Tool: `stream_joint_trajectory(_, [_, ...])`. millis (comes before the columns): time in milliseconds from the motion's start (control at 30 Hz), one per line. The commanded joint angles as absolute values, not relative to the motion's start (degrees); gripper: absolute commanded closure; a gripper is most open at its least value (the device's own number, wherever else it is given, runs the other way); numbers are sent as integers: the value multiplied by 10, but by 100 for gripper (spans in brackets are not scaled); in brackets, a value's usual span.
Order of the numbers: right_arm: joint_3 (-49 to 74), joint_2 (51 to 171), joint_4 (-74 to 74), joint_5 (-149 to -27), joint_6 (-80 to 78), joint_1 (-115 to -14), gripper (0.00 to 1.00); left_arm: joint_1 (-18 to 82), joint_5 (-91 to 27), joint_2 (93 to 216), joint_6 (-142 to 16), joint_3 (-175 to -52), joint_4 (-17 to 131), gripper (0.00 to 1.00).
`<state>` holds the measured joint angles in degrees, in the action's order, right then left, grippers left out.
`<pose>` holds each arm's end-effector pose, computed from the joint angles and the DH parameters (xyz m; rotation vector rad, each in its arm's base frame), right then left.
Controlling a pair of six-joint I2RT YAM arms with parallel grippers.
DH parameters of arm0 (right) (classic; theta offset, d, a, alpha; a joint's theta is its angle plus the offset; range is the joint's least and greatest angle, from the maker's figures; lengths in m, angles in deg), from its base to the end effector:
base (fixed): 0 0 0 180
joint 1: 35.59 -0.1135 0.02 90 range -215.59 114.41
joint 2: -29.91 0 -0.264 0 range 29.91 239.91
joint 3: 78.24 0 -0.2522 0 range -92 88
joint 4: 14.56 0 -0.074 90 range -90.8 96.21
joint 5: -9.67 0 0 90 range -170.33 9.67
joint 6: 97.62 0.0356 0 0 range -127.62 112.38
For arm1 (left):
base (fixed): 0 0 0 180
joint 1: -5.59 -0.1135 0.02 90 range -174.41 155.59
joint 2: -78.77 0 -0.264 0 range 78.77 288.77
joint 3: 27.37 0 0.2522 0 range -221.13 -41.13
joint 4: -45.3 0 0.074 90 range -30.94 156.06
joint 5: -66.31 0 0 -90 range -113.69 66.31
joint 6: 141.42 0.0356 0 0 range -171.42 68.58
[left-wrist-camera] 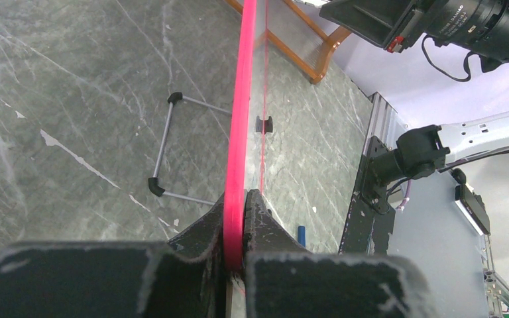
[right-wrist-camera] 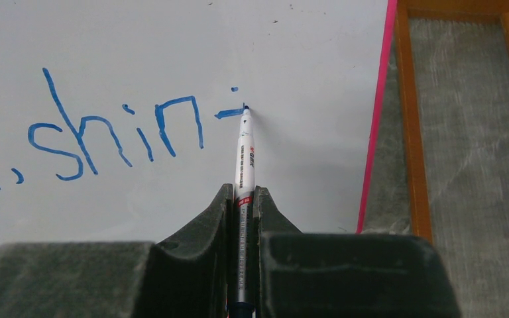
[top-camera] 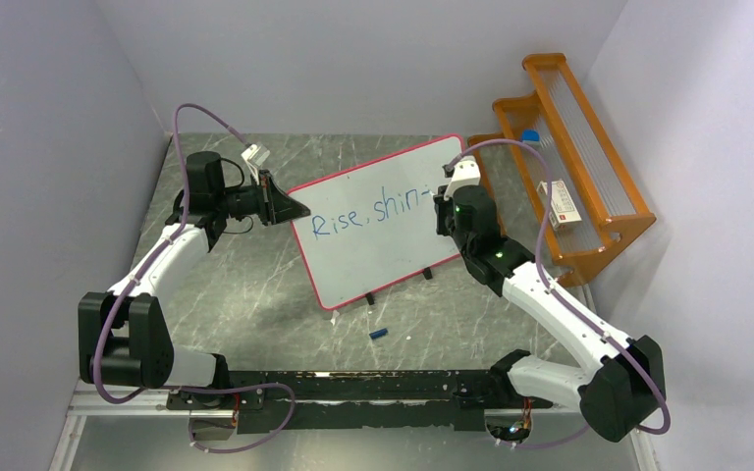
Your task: Write a sentence on the whiteboard
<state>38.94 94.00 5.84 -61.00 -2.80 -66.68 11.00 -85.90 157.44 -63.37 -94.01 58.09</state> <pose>0.2260 0.1225 0.3056 -0.2196 1.9152 0.0904 0.2927 -0.0594 0.2818 0.6014 1.8707 -1.2704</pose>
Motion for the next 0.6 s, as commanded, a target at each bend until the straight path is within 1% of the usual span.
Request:
stream_joint_trajectory(0, [390, 948, 34, -607, -33, -662, 100, 124, -803, 1595, -569, -929, 635, 95])
stream_joint_trajectory(567, [374, 956, 15, -627, -37, -661, 100, 124, -802, 1595, -568, -929, 637, 95])
